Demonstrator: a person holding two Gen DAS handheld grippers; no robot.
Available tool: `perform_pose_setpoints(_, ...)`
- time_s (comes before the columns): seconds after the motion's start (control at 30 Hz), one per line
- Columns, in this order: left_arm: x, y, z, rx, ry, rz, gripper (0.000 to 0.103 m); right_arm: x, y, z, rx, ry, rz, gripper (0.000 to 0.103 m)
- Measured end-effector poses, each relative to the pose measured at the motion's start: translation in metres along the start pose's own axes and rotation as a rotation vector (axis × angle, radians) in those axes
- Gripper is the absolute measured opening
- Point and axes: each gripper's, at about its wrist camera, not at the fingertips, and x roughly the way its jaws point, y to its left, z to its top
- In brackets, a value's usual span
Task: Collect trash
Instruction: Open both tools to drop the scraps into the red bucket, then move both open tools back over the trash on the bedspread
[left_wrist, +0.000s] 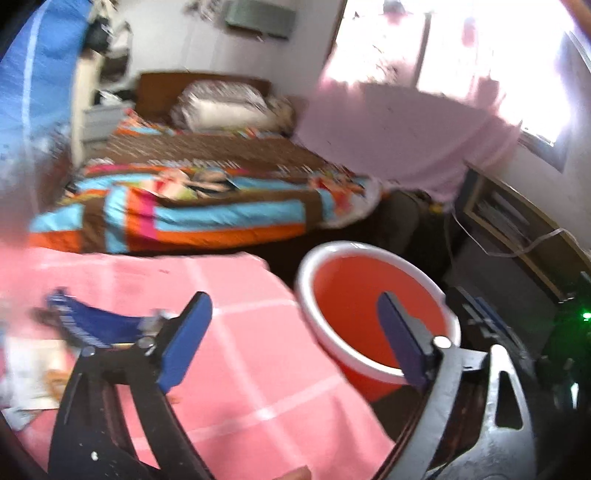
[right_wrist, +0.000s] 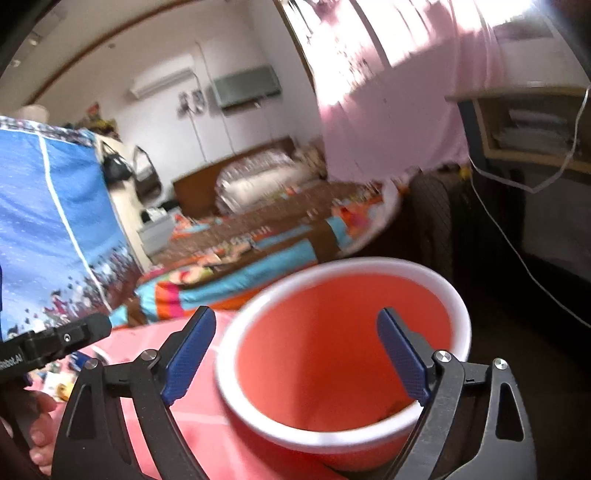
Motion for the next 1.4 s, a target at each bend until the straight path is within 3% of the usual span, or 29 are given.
perform_pose_setpoints(0.07, -0.019, 0.012, -0.002, -0.005, -0.065, 0.081, 0.103, -0.008, 0.012, 0.002, -0.016, -0.045, 0.022, 0.103)
perform_pose_setpoints(0.23, -0.066, 0.04, -0.011, -0.009, -0.232, 0.208, 0.103, -0.027, 0.044, 0.005, -0.065, -0.159, 0.099, 0.103)
perform_pose_setpoints(0.77, -0.18, 0.122, -0.047, -0.099, -0.479, 0.43, 0.103, -0.073, 0.132, -0.012, -0.186, -0.423, 0.312, 0.103)
perform_pose_setpoints(1.03, -0.205, 0.141, -0.067, -0.064, -0.518, 0.512, 0.103, -0.066, 0.174, -0.034, -0.297, -0.386, 0.377, 0.103)
perform_pose_setpoints(1.17, -0.204, 0.147, -0.075, -0.044, -0.5, 0.542, 0.103, -0.061, 0.188, -0.045, -0.346, -0.369, 0.388, 0.103)
perform_pose_setpoints(1.4, -0.193, 0.164, -0.076, -0.092, -0.404, 0.494, 0.103, -0.045, 0.206, -0.058, -0.401, -0.278, 0.394, 0.103)
